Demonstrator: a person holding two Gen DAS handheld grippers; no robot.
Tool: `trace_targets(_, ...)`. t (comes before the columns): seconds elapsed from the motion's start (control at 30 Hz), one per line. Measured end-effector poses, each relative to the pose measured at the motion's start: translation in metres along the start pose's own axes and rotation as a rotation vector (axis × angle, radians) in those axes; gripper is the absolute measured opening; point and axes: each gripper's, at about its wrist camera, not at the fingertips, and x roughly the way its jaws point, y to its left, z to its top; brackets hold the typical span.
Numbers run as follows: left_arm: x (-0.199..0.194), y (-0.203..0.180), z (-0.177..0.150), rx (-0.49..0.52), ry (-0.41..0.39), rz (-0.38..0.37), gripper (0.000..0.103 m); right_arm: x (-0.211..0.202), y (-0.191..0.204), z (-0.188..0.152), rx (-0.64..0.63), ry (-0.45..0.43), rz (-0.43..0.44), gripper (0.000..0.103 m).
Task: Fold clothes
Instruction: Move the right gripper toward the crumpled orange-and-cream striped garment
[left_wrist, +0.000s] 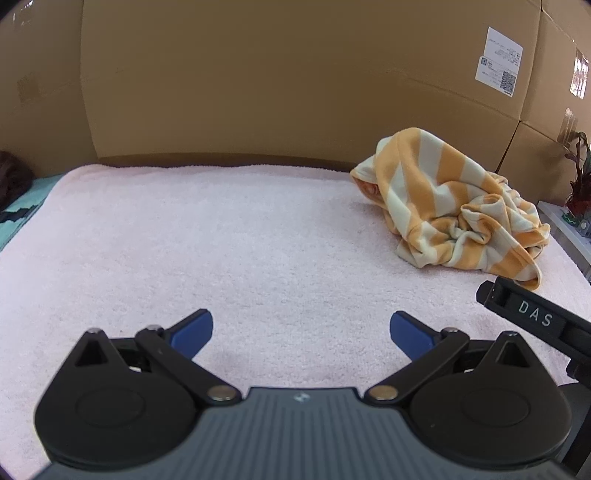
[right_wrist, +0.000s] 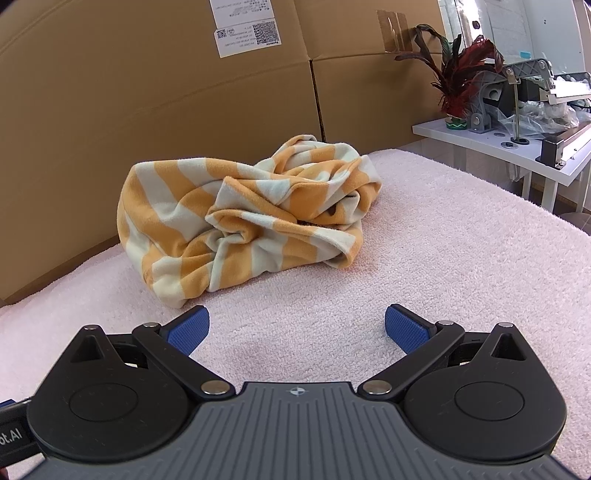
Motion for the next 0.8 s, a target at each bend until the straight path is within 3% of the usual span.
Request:
trace_targets(0.17, 0.011, 0.001, 0.003, -0.001, 0.044, 0.019, 0.102, 0.0, 0.001, 0.0, -0.006, 0.002, -0.004, 0.103)
trace_targets(0.27, 0.009, 0.006, 0.01, -0.036, 0.031, 0.051, 0.102, 0.001, 0.001, 0.0, -0.01, 0.004, -0.007, 0.103)
trace_targets(0.37, -0.002, 0.01, 0.017, -0.057, -0.026, 0.035, 0.102, 0.001, 0.002, 0.0, -0.013, 0.005, -0.01, 0.103)
trace_targets(0.47, 0.001, 0.012, 0.024, -0.05, -0.006, 0.008, 0.102, 0.001, 0.002, 0.0, -0.017, 0.006, -0.012, 0.103)
trace_targets(0.63, 0.018, 0.006, 0.015, 0.014, 0.054, 0.044, 0.102, 0.001, 0.001, 0.0, -0.014, 0.005, -0.01, 0.103)
trace_targets(0.8, 0.016, 0.009, 0.01, 0.044, -0.004, 0.057, 0.102, 0.0, 0.0, 0.0, -0.003, 0.001, -0.003, 0.103)
